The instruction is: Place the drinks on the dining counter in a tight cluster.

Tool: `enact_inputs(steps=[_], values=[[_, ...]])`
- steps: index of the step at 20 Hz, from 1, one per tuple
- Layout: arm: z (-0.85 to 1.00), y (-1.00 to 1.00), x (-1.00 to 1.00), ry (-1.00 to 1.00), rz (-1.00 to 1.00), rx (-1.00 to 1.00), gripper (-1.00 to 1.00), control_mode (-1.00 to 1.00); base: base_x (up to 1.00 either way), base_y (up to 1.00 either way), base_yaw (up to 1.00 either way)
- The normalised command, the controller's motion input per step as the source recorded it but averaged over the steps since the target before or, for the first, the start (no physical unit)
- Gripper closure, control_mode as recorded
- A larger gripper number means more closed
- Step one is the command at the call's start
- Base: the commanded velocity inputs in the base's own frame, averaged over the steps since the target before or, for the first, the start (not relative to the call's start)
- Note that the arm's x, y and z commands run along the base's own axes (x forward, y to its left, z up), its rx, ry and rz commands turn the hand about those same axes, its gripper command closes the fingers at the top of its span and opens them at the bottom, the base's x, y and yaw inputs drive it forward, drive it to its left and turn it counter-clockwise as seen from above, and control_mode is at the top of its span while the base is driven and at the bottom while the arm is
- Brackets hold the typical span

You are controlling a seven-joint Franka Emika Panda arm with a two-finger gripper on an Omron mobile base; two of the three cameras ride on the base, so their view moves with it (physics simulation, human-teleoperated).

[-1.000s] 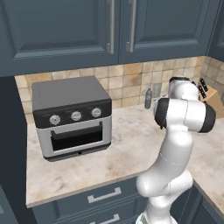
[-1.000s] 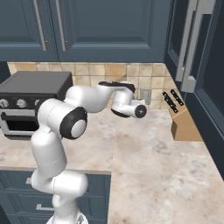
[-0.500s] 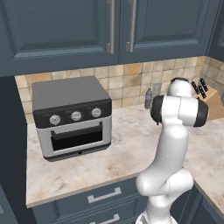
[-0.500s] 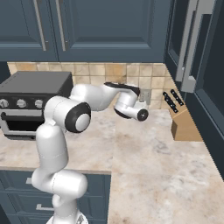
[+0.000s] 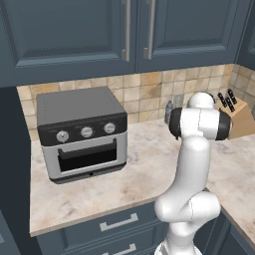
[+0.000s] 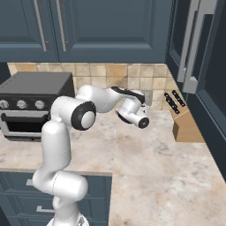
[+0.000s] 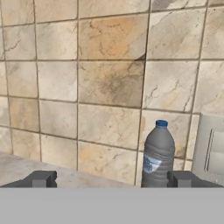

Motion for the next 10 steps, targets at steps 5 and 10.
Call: enact_inputs(steps=[5, 10], values=[[-0.01, -0.02, 0.34, -0.01, 0.00, 0.01, -1.00, -1.00, 0.00, 0.00, 0.00], [0.00, -0.04, 0.37, 0.00, 0.00, 0.03, -1.00, -1.00, 0.00, 0.00, 0.00]])
